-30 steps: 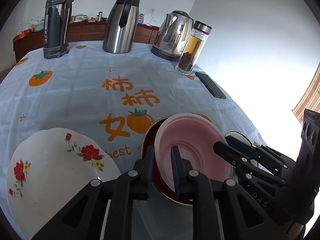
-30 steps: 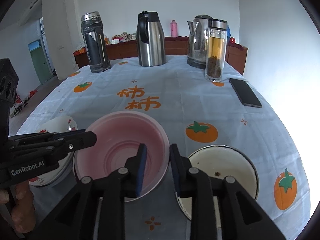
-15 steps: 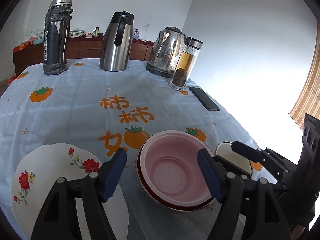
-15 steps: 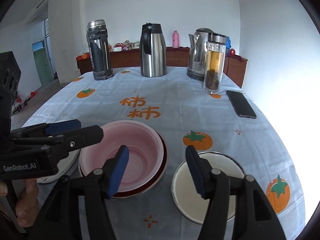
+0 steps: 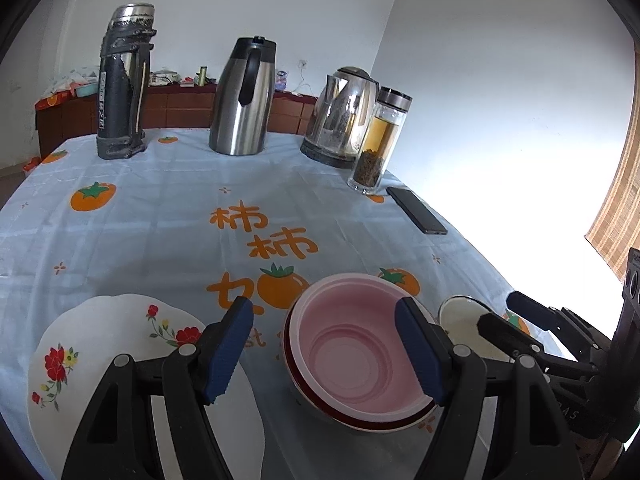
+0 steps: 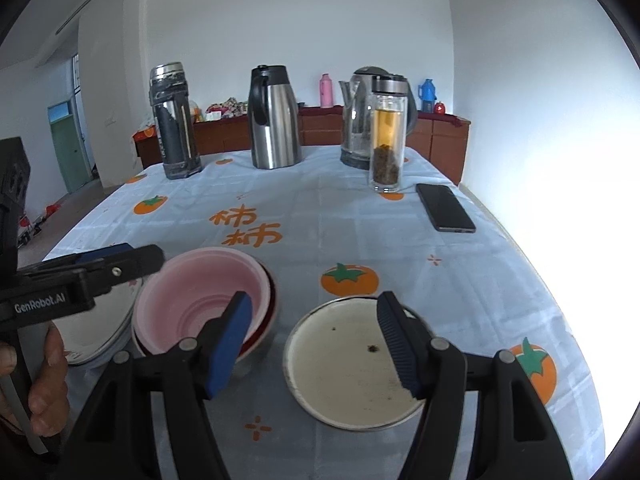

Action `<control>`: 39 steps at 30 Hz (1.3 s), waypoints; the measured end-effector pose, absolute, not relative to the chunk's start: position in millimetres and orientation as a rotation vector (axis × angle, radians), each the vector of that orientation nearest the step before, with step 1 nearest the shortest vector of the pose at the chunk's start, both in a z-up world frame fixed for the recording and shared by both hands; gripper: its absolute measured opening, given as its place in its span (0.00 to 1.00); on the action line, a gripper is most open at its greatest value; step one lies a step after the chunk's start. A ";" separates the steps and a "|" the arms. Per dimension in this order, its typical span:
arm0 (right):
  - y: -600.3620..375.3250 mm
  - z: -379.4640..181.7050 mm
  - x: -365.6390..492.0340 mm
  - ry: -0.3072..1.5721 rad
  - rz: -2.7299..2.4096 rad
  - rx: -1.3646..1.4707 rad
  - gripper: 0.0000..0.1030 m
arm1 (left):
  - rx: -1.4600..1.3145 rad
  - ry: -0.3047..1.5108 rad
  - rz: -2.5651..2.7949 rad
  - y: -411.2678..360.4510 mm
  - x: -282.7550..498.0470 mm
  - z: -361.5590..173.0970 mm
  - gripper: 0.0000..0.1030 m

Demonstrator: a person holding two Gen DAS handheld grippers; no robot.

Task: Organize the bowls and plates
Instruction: 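Move both grippers to the rim of the cream enamel bowl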

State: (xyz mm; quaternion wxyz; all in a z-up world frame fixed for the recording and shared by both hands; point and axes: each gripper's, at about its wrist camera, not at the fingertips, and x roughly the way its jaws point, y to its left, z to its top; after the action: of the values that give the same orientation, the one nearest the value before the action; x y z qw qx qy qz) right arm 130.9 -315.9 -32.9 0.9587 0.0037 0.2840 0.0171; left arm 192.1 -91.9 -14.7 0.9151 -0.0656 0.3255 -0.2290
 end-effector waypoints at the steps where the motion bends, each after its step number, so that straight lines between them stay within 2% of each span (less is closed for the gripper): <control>1: -319.4 -32.7 129.5 0.572 0.026 0.010 0.64 | -0.138 0.660 -0.466 -91.0 190.6 -13.3 0.73; 9: -365.9 -41.8 119.0 0.547 -0.102 0.059 0.62 | -0.085 0.583 -0.432 -105.8 174.3 -0.4 0.73; 12: -379.6 -49.7 121.2 0.565 -0.123 0.088 0.51 | -0.048 0.550 -0.446 -116.5 162.7 6.3 0.73; 14: -384.2 -55.3 124.0 0.581 -0.121 0.103 0.38 | -0.025 0.535 -0.458 -127.0 155.9 9.5 0.73; 16: -387.0 -59.6 126.2 0.597 -0.104 0.116 0.30 | -0.009 0.535 -0.482 -138.8 150.4 10.3 0.73; 18: -388.6 -63.5 128.4 0.611 -0.099 0.116 0.28 | 0.004 0.545 -0.513 -151.6 146.8 8.1 0.73; 20: -389.6 -67.2 131.1 0.630 -0.086 0.119 0.18 | 0.013 0.557 -0.530 -159.6 145.7 5.0 0.73; 23: -392.1 -74.2 133.6 0.660 -0.076 0.120 0.08 | 0.030 0.581 -0.551 -172.6 144.0 -1.1 0.73; 28: -400.2 -75.7 127.3 0.645 -0.048 0.156 0.05 | 0.068 0.592 -0.578 -189.6 137.3 -7.3 0.73; 29: -402.6 -75.7 126.4 0.642 -0.048 0.164 0.04 | 0.075 0.592 -0.585 -193.2 134.9 -7.8 0.71; 32: -410.4 -75.6 124.6 0.636 -0.052 0.177 0.04 | 0.105 0.601 -0.608 -206.3 129.8 -11.5 0.58; 34: -413.8 -75.8 123.5 0.636 -0.050 0.180 0.04 | 0.123 0.623 -0.626 -215.3 128.2 -16.4 0.37; 36: -416.6 -74.9 122.1 0.629 -0.047 0.188 0.04 | 0.137 0.655 -0.651 -223.0 127.8 -22.1 0.32; 39: -419.7 -73.8 119.3 0.613 -0.028 0.205 0.04 | 0.144 0.685 -0.647 -229.8 129.7 -29.0 0.32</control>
State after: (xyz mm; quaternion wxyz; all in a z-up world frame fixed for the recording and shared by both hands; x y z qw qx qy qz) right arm 119.3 -419.7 -73.8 0.9482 0.1006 0.3011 -0.0138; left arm 129.7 -229.8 -29.0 0.8886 0.0694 0.3298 -0.3113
